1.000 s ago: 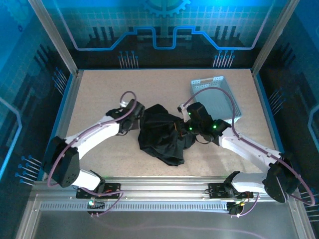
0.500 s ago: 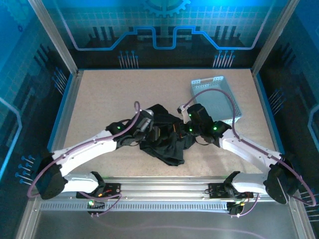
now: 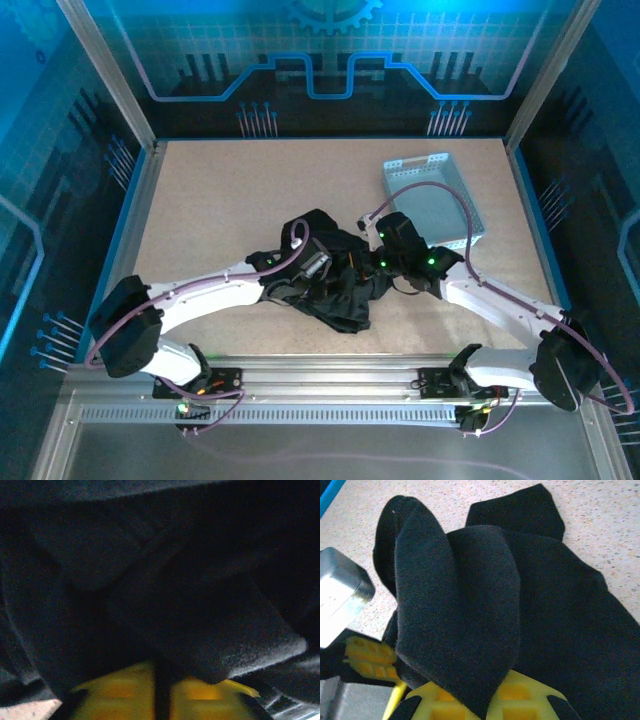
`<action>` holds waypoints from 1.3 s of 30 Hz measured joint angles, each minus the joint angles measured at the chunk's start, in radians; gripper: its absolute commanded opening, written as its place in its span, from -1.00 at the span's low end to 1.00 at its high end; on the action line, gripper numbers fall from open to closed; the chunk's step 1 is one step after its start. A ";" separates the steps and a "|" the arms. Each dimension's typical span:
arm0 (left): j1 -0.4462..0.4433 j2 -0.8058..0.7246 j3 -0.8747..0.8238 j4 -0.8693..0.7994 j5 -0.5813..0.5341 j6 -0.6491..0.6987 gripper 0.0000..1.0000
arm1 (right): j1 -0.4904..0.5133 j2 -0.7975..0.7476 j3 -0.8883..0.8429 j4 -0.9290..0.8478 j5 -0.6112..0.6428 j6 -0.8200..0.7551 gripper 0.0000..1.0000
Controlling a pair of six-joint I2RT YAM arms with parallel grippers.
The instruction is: Fold the inside-out t-shirt
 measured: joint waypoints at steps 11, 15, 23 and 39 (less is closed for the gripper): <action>0.009 -0.481 -0.420 0.367 -0.010 0.004 -1.00 | -0.095 0.023 -0.067 -0.017 0.023 0.072 -0.65; 0.013 -0.557 -0.535 0.547 0.047 0.003 -1.00 | -0.084 -0.005 -0.069 -0.061 0.038 0.051 -0.21; 0.030 -0.565 -0.562 0.697 0.114 0.004 -1.00 | 0.150 -0.181 0.037 -0.168 0.127 -0.067 0.10; 0.049 -0.557 -0.562 0.749 0.179 0.004 -1.00 | 0.226 0.087 0.031 -0.151 0.173 -0.065 -0.21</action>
